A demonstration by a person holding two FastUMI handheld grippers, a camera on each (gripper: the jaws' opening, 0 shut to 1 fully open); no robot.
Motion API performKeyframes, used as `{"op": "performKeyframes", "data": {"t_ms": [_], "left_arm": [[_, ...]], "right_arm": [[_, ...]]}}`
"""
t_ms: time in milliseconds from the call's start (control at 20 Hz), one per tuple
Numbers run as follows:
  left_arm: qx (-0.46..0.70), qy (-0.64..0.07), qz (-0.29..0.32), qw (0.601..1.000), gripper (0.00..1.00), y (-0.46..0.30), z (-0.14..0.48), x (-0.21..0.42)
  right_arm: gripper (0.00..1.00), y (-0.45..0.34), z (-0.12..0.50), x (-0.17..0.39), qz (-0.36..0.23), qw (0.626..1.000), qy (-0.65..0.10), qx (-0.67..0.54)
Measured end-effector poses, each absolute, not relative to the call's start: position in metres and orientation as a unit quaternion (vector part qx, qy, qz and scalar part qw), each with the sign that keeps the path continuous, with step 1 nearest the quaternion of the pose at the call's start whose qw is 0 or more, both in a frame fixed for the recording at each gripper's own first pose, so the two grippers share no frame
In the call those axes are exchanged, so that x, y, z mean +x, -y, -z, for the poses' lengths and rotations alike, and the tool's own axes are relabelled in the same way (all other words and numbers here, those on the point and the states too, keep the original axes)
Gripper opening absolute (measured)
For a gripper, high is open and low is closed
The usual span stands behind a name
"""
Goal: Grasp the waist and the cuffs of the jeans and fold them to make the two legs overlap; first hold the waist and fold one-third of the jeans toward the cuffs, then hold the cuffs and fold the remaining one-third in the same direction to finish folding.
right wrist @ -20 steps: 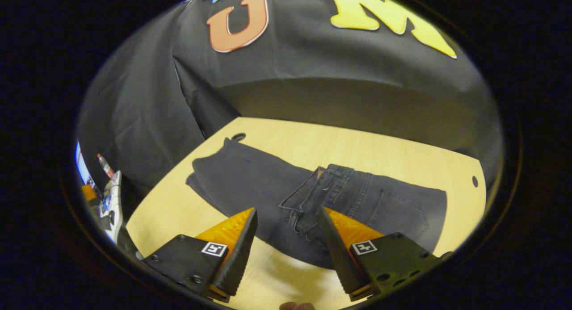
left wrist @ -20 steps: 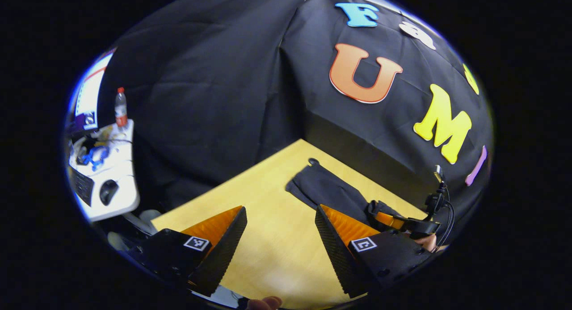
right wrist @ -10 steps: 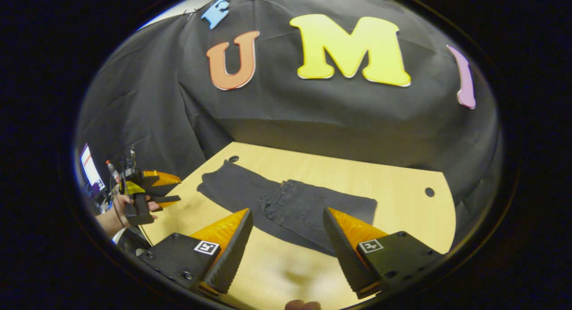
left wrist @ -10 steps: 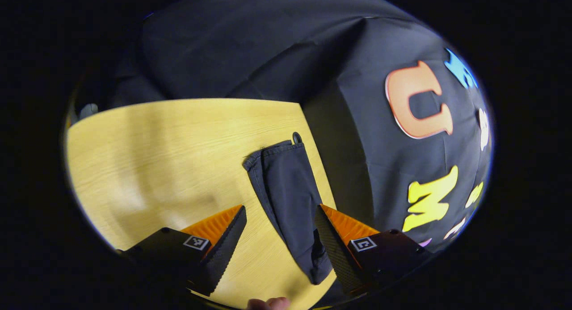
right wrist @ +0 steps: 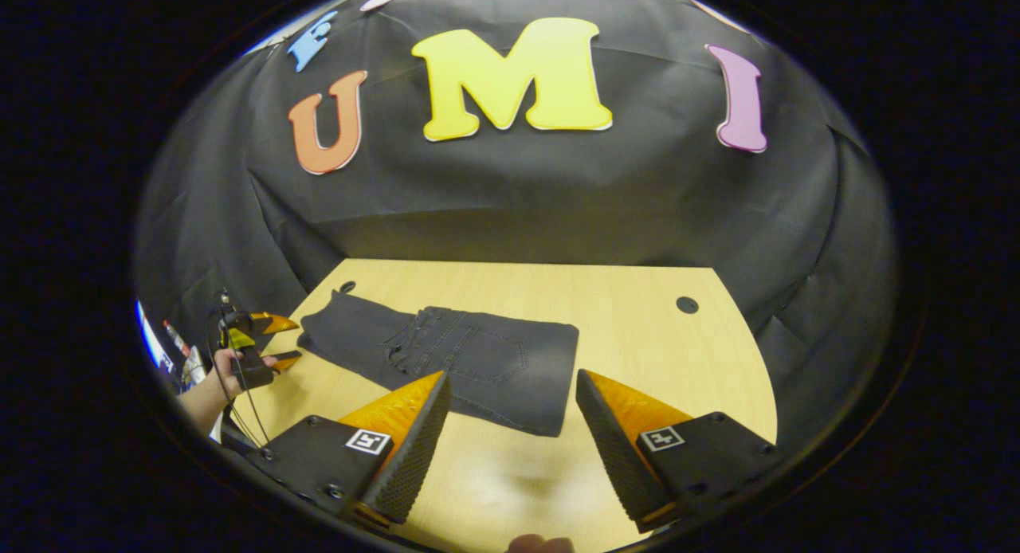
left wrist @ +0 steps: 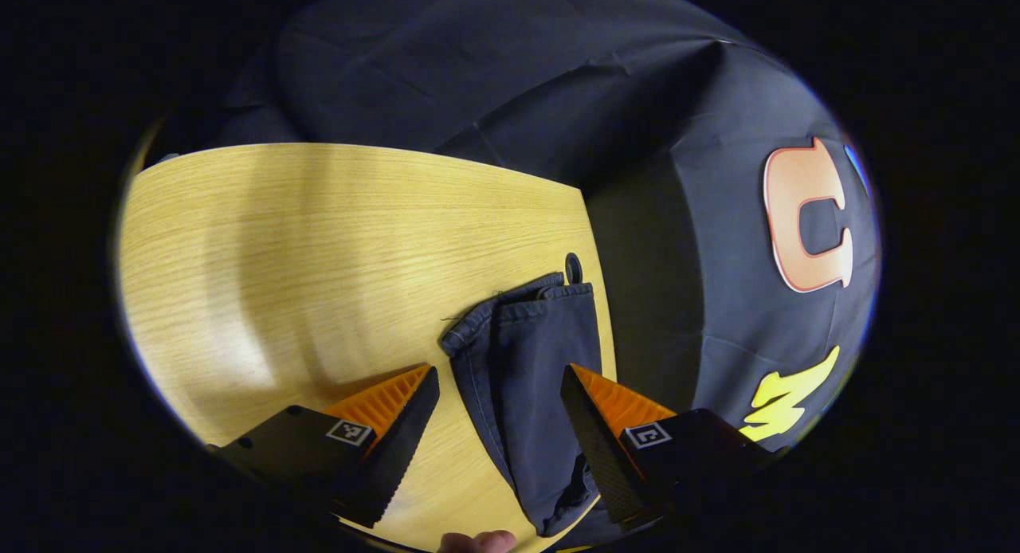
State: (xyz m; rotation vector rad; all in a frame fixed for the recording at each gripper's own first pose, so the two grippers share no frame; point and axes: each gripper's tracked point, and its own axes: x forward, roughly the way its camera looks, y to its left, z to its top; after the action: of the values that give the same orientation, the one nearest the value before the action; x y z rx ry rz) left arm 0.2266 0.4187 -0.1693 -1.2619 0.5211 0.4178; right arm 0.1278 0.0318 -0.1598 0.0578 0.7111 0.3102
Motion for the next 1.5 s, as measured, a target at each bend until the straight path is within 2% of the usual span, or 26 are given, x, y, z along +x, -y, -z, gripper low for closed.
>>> {"op": "performKeyframes", "data": {"t_ms": [450, 500, 550, 600, 650, 700, 750, 800, 850, 900, 950, 1000, 1150, 1350, 1500], "left_arm": [[-0.559, -0.235, -0.177, 0.775, 0.99, -0.418, 0.170, 0.269], [-0.563, -0.230, -0.177, 0.774, 0.89, -0.418, 0.170, 0.274], [-0.566, -0.228, -0.180, 0.771, 1.00, -0.419, 0.173, 0.279], [-0.568, -0.230, -0.183, 0.769, 0.93, -0.419, 0.178, 0.280], [-0.573, -0.226, -0.182, 0.767, 0.73, -0.419, 0.179, 0.282], [-0.579, -0.220, -0.182, 0.764, 0.84, -0.420, 0.177, 0.283], [-0.586, -0.218, -0.185, 0.758, 0.69, -0.422, 0.180, 0.283], [-0.590, -0.215, -0.187, 0.755, 0.65, -0.422, 0.179, 0.283], [-0.589, -0.218, -0.189, 0.755, 0.70, -0.421, 0.185, 0.283], [-0.589, -0.221, -0.191, 0.753, 0.52, -0.421, 0.187, 0.282], [-0.587, -0.226, -0.195, 0.753, 0.44, -0.421, 0.189, 0.280], [-0.585, -0.230, -0.199, 0.752, 0.30, -0.420, 0.191, 0.278], [-0.583, -0.208, -0.186, 0.763, 0.13, -0.416, 0.169, 0.281], [-0.519, -0.188, -0.141, 0.822, 0.09, -0.388, 0.109, 0.285], [-0.495, -0.166, -0.101, 0.847, 0.09, -0.357, 0.055, 0.291]], "right_arm": [[0.98, -0.019, 0.178, 0.131, -0.141, 0.923, -0.358, 0.021], [0.98, -0.013, 0.179, 0.131, -0.136, 0.923, -0.361, 0.021], [0.93, -0.009, 0.181, 0.130, -0.131, 0.922, -0.364, 0.023], [0.98, -0.006, 0.182, 0.131, -0.127, 0.921, -0.366, 0.026], [0.98, -0.004, 0.182, 0.129, -0.123, 0.921, -0.367, 0.029], [0.97, -0.001, 0.181, 0.129, -0.119, 0.922, -0.367, 0.030], [0.98, 0.002, 0.179, 0.128, -0.116, 0.924, -0.364, 0.029], [0.98, 0.005, 0.177, 0.127, -0.114, 0.925, -0.361, 0.025], [0.98, 0.006, 0.176, 0.125, -0.112, 0.927, -0.358, 0.024], [0.98, 0.007, 0.173, 0.123, -0.111, 0.928, -0.354, 0.025], [0.98, 0.008, 0.171, 0.121, -0.109, 0.929, -0.352, 0.027], [0.97, 0.010, 0.169, 0.118, -0.108, 0.930, -0.350, 0.029], [0.98, 0.019, 0.164, 0.106, -0.103, 0.932, -0.345, 0.028], [0.98, 0.032, 0.152, 0.093, -0.093, 0.941, -0.324, 0.026], [0.98, 0.046, 0.140, 0.078, -0.080, 0.948, -0.307, 0.036]]}}
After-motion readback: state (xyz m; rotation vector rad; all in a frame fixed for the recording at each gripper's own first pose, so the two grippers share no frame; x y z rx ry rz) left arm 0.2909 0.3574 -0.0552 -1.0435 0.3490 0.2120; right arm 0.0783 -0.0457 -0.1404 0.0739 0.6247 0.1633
